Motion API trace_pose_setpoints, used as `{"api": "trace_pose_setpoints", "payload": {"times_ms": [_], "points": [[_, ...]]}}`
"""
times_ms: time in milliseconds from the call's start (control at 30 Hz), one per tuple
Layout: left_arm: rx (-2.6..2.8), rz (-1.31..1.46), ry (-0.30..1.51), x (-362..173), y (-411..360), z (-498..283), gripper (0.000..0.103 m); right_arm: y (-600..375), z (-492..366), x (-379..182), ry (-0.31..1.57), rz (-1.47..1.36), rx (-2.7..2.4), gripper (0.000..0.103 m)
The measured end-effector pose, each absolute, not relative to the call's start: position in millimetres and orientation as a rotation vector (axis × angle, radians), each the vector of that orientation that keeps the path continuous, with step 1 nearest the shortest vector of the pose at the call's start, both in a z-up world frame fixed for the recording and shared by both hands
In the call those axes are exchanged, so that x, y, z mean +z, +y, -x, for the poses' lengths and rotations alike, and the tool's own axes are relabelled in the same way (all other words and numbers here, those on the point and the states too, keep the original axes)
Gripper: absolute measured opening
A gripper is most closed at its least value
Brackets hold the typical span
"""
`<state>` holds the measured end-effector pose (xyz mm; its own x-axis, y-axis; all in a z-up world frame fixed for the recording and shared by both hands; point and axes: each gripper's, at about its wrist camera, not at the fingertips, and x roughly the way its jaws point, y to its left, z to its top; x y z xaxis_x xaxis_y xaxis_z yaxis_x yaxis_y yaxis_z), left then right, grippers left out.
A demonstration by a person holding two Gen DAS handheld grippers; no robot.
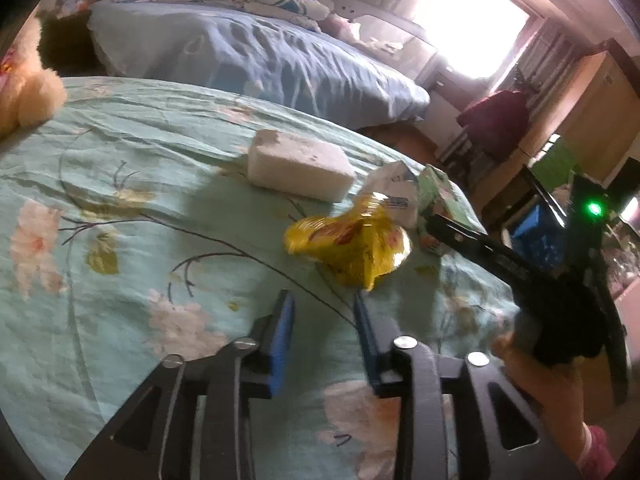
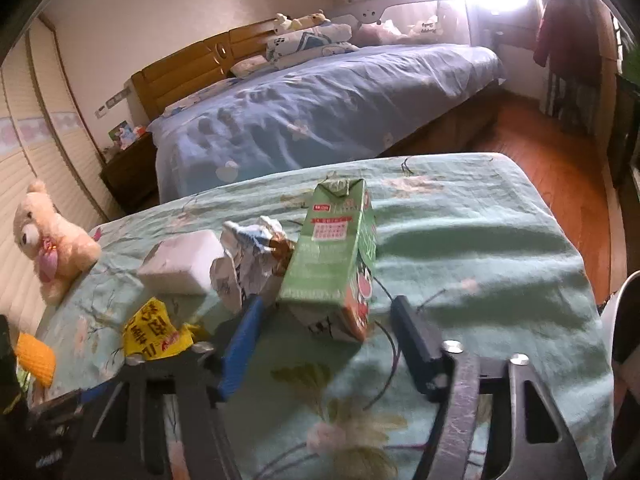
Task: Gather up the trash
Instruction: 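Grasp the yellow wrapper with the left tool while the right tool grasps the green juice carton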
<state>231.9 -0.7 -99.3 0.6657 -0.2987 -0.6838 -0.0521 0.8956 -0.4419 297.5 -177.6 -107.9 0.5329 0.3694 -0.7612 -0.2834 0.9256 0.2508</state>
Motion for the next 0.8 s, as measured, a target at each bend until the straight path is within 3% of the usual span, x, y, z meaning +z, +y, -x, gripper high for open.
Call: {"api": "trace_pose_setpoints", "payload": {"times_ms": [33, 133, 333, 400, 467, 533, 600, 700, 800], "points": [[-0.152, 0.446, 0.839, -98.0, -1.4, -233.8, 0.049, -176.7, -298.6, -108.2, 0.936, -0.101, 0.392, 0.035], [-0.172, 0.436, 0.832, -93.3, -3.3, -238.9, 0.053, -185.3, -291.7, -104.7, 0.923, -0.124, 0.388, 0.033], [-0.170, 0.442, 0.819, -87.4, -7.7, -257.4, 0.071, -219.7, -261.1, -101.8, 0.960, -0.140, 0.400, 0.033], [-0.158, 0.418, 0.809, -87.3, -13.3, -264.5, 0.071, -228.6, -254.5, -100.9, 0.976, -0.147, 0.401, 0.037], [-0.128, 0.384, 0.801, -89.7, -20.1, -270.4, 0.071, -232.5, -254.7, -99.2, 0.972, -0.155, 0.392, 0.048], [-0.104, 0.351, 0.797, -91.4, -27.3, -273.9, 0.069, -232.8, -257.1, -98.3, 0.959, -0.159, 0.389, 0.063], [-0.079, 0.328, 0.810, -95.8, -30.9, -278.4, 0.064, -228.7, -261.3, -98.9, 0.956, -0.163, 0.403, 0.063], [-0.068, 0.333, 0.839, -101.6, -33.6, -280.6, 0.042, -219.3, -269.1, -102.6, 0.959, -0.155, 0.432, 0.063], [-0.052, 0.325, 0.827, -100.3, -36.7, -280.6, 0.035, -211.3, -276.7, -107.5, 0.967, -0.138, 0.453, 0.061]]}}
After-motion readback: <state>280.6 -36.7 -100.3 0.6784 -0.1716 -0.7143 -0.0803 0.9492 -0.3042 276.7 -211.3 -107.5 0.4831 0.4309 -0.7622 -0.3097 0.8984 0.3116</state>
